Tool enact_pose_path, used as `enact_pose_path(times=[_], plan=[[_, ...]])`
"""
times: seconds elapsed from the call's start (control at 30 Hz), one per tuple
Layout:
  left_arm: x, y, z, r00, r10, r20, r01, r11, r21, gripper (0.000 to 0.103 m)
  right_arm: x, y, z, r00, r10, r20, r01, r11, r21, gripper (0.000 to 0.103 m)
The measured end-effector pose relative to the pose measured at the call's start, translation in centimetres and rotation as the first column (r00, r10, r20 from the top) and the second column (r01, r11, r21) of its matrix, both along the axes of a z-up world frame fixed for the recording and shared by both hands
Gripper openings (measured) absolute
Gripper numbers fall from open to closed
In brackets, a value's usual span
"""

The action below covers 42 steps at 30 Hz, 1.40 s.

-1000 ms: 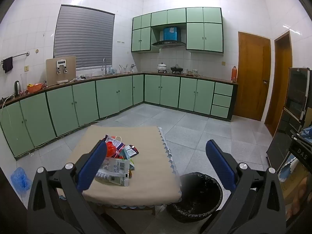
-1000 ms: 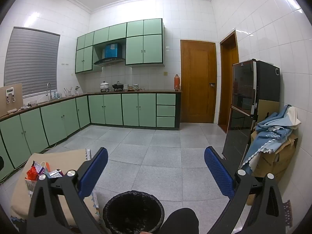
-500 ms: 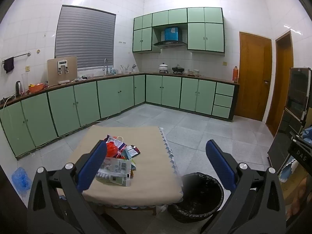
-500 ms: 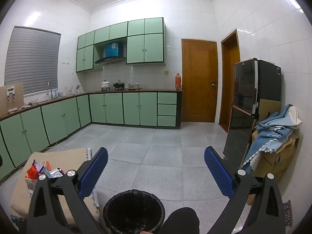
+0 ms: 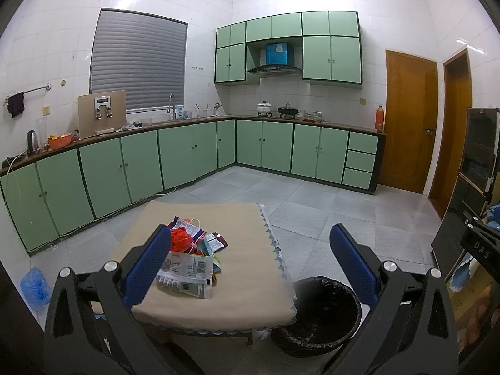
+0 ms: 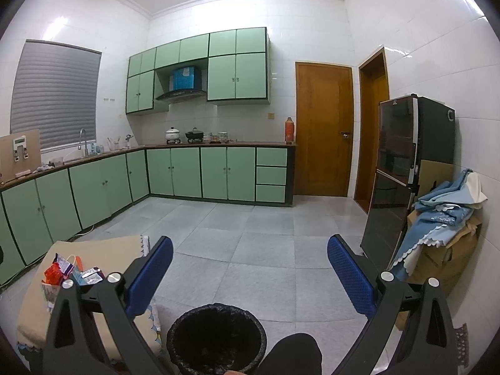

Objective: Collect trash

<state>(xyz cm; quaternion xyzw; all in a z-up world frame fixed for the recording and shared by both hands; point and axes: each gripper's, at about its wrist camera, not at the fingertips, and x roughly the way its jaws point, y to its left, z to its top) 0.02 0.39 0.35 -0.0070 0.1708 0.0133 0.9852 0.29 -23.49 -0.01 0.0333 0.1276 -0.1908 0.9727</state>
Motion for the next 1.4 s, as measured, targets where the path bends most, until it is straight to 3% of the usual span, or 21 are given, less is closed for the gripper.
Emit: enact_pose_path(times=[1.4], plan=[[-0.49,0.16,0.5,1.0,0.007,0.002,-0.007,1.0,0.004,0.098,-0.18,0.43,-0.16,1.0,0.02,-0.004,-0.02,1.0,-0.004,0.097]])
